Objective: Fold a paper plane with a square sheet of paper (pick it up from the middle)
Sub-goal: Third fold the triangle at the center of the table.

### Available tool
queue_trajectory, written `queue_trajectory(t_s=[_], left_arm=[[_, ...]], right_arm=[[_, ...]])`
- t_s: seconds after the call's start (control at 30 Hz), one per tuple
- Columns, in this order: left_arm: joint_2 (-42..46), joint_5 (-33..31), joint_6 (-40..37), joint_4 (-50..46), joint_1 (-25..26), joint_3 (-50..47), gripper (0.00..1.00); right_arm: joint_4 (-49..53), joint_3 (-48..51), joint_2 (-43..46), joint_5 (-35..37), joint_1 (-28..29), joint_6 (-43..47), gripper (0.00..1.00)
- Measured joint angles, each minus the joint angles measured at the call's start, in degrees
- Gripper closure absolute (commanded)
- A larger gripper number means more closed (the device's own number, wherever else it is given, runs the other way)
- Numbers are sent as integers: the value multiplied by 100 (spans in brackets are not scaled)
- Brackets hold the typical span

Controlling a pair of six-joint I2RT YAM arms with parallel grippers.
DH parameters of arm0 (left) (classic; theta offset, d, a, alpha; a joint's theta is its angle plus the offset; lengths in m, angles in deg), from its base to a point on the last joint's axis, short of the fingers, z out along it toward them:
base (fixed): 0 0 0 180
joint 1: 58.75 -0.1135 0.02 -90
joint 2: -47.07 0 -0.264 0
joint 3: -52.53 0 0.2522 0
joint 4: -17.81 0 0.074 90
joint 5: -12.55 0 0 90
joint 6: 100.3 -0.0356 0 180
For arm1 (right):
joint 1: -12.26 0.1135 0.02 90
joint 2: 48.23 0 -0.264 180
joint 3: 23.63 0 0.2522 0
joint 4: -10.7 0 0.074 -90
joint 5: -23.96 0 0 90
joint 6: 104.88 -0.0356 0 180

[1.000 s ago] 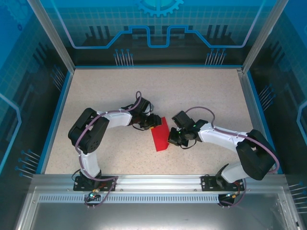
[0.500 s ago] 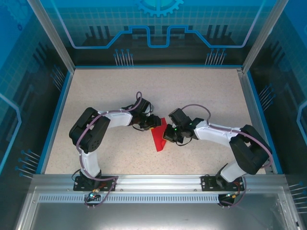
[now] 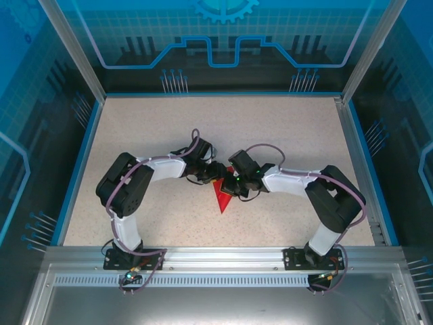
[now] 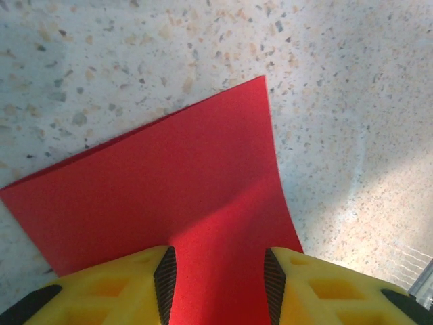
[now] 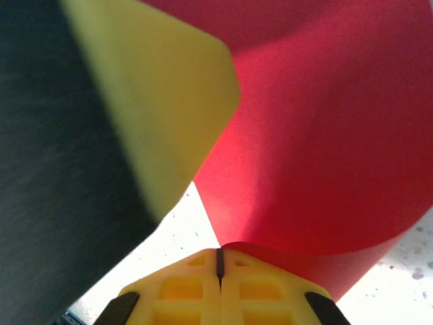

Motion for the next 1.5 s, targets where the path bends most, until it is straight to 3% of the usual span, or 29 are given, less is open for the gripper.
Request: queue_trajectory(t_s=[1.5], left_arm=[[-81, -212, -39, -389, -11, 90, 57]], right_arm=[[-173, -35, -341, 240, 31, 114, 100]])
